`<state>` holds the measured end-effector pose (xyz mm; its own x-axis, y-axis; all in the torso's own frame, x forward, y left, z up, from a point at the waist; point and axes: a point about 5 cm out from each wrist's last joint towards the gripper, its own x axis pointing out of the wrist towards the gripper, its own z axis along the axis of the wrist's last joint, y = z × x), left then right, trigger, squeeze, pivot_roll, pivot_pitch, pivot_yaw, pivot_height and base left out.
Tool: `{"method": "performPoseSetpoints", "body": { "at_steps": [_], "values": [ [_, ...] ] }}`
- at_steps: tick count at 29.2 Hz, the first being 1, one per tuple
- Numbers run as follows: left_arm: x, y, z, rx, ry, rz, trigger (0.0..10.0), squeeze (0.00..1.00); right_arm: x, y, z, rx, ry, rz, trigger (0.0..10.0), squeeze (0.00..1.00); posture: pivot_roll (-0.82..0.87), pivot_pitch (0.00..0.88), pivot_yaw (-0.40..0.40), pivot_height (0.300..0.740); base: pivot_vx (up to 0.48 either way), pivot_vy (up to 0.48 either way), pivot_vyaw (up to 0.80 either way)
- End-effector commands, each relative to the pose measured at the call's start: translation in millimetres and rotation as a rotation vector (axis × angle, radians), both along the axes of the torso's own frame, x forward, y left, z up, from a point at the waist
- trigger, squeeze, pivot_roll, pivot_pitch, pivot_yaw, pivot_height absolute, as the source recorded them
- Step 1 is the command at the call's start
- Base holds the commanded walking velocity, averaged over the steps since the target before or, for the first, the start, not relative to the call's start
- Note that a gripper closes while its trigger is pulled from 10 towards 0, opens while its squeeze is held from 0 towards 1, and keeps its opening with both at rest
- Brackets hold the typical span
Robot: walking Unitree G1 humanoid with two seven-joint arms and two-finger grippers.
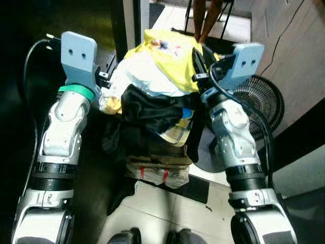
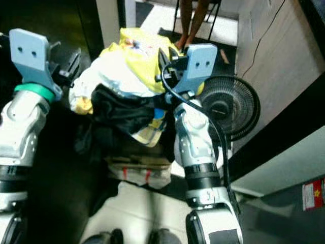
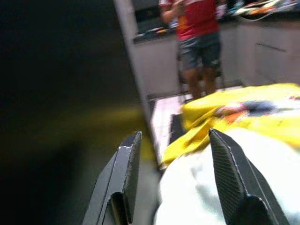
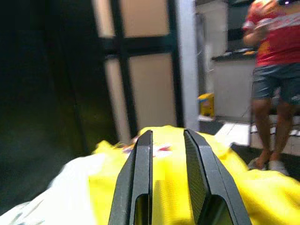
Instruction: Clothes washing
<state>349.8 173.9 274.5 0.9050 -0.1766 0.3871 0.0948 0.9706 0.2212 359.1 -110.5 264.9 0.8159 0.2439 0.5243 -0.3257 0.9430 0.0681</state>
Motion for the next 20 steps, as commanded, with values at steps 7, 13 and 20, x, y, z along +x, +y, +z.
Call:
{"method": "performPoseSetpoints", "body": {
  "at_steps": [7,13,20],
  "values": [
    [-0.4,-4.7,0.8,-0.005,-0.007,-0.038,10.0,0.0,0.9,-9.1,-1.3,-0.003,-0.003,-0.035,10.0,0.0,0.05,0.064,0.022,0.74,0.0,0.0,0.0],
    [-1.6,-8.0,1.7,0.0,-0.006,-0.086,10.0,0.0,0.6,-8.4,-1.0,-0.015,-0.009,-0.035,10.0,0.0,0.05,0.062,0.023,0.74,0.0,0.0,0.0],
    [-14.2,-27.4,21.3,0.076,-0.065,-0.336,10.0,0.0,-7.4,-1.7,20.7,-0.157,-0.143,-0.045,10.0,0.0,0.05,0.058,0.025,0.74,0.0,0.0,0.0]
  ]
}}
